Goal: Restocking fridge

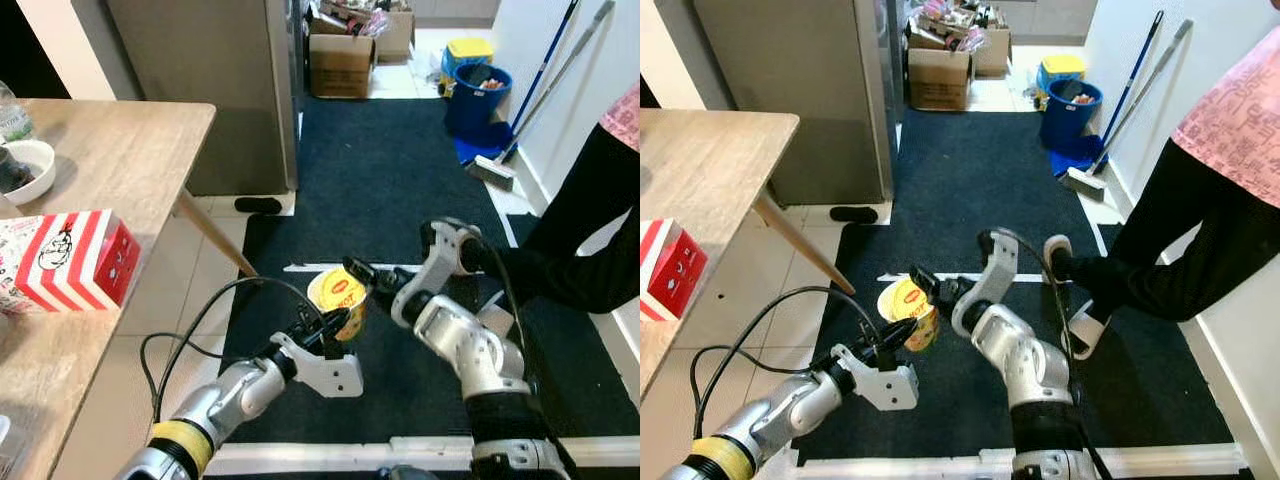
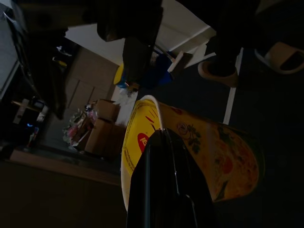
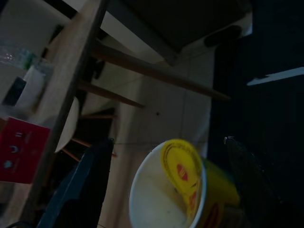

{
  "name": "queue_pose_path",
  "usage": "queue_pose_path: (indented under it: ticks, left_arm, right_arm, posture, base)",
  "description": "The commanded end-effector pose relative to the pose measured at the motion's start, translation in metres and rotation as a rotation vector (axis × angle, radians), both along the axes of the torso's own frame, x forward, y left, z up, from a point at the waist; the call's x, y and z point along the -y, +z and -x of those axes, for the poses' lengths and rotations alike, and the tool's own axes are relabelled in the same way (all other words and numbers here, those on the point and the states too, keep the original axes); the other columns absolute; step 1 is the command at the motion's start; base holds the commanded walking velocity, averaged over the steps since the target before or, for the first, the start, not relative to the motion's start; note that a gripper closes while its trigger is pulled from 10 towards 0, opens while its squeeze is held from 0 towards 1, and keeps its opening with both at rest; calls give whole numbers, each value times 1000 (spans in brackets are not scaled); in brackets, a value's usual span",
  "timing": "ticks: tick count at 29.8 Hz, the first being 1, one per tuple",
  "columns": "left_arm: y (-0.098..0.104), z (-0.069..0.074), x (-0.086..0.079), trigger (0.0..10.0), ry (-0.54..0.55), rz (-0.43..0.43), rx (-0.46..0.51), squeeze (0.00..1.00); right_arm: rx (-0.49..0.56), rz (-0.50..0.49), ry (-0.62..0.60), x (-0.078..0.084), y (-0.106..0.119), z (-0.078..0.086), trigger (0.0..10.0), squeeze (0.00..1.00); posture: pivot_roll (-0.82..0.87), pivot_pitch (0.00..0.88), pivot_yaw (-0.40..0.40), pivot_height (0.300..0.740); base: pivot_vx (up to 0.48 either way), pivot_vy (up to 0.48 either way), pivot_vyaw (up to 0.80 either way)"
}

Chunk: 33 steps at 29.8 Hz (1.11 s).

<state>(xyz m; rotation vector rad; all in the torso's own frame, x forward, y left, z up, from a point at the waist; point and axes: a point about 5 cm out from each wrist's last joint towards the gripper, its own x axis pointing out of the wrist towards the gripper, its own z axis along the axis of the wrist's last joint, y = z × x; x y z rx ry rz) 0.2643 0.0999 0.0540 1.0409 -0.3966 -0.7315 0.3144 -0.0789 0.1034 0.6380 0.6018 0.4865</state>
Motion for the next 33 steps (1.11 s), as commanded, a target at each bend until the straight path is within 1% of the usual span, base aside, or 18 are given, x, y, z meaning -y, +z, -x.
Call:
queue_pose_path:
  ticks: [1,2,3,4,5,6,7,10,12,14,16,19,25,29,33]
  left_arm:
    - [-1,4,0,10000,-27,-18,12,0]
    - [-1,4,1,10000,-29,-17,15,0]
    - [-1,4,1,10000,-29,-17,15,0]
    - [-2,5,2,10000,-31,-17,18,0]
    - [-3,6,4,10000,-33,-15,19,0]
    - [-4,7,5,10000,-34,-13,22,0]
    - [-4,8,6,10000,-35,-11,25,0]
    - [-4,8,6,10000,-35,-10,27,0]
    - [-4,9,8,10000,-37,-6,32,0]
    - [-4,9,9,10000,-39,-2,38,0]
    - [-4,9,10,10000,-40,0,40,0]
    - [-4,10,10,10000,-40,4,44,0]
    - [-4,11,10,10000,-41,5,53,0]
    - [-3,11,10,10000,-45,3,59,0]
    - [-2,11,10,10000,-51,1,69,0]
  right_arm:
    - [-45,75,22,1,-7,2,10000,0]
    - [-61,139,45,4,-9,2,10000,0]
    - [-61,139,45,4,-9,2,10000,0]
    - [-94,193,69,10,-11,3,10000,0]
    - [-131,221,88,15,-15,6,10000,0]
    - [-162,233,106,18,-16,9,10000,0]
    - [-193,224,132,18,-17,13,10000,0]
    - [-213,215,153,17,-17,16,10000,0]
    - [-232,257,197,19,-20,22,10000,0]
    - [-236,318,224,26,-23,22,10000,0]
    - [-227,331,237,28,-23,20,10000,0]
    - [-189,336,257,31,-16,10,10000,0]
    - [-201,342,228,34,-15,0,10000,0]
    - [-202,309,225,32,-16,-3,10000,0]
    - [-189,231,203,28,-14,-14,10000,0]
  posture:
    - [-3,88,-57,740]
    - [-6,89,-62,740]
    - [-6,89,-62,740]
    - [-14,92,-79,740]
    - [-18,95,-90,740]
    - [-18,96,-92,740]
    - [-19,99,-98,740]
    - [-19,100,-101,740]
    - [-20,102,-113,740]
    - [-19,103,-115,740]
    - [-18,103,-116,740]
    - [-13,103,-116,740]
    - [-6,104,-111,740]
    - [1,105,-110,740]
    - [6,107,-109,740]
  base:
    - [0,0,0]
    - [0,0,0]
    - [0,0,0]
    - [0,0,0]
    - [0,0,0]
    - [0,0,0]
    - [0,0,0]
    - [0,0,0]
    - [0,0,0]
    - [0,0,0]
    - [0,0,0]
    - [0,0,0]
    - [0,0,0]
    - [0,0,0]
    - [0,0,0]
